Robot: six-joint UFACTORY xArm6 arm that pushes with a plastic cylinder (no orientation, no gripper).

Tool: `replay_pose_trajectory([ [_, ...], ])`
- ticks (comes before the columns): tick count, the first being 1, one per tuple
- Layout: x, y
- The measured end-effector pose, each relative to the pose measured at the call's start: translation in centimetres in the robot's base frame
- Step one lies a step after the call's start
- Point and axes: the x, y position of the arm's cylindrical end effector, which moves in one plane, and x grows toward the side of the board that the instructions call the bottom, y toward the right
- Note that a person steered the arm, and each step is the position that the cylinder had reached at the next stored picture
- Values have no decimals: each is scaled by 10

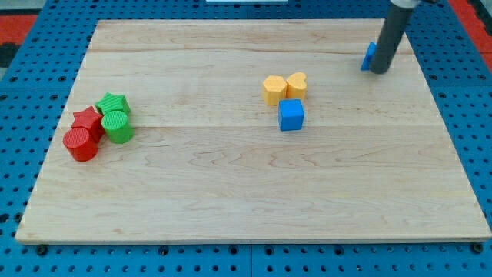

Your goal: Point at the blue triangle

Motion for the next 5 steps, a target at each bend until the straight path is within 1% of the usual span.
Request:
replay_pose_trajectory([
  [1, -45, 1],
  [2, -60, 5],
  [3, 25, 14],
  [4, 80, -30],
  [5, 83, -60],
])
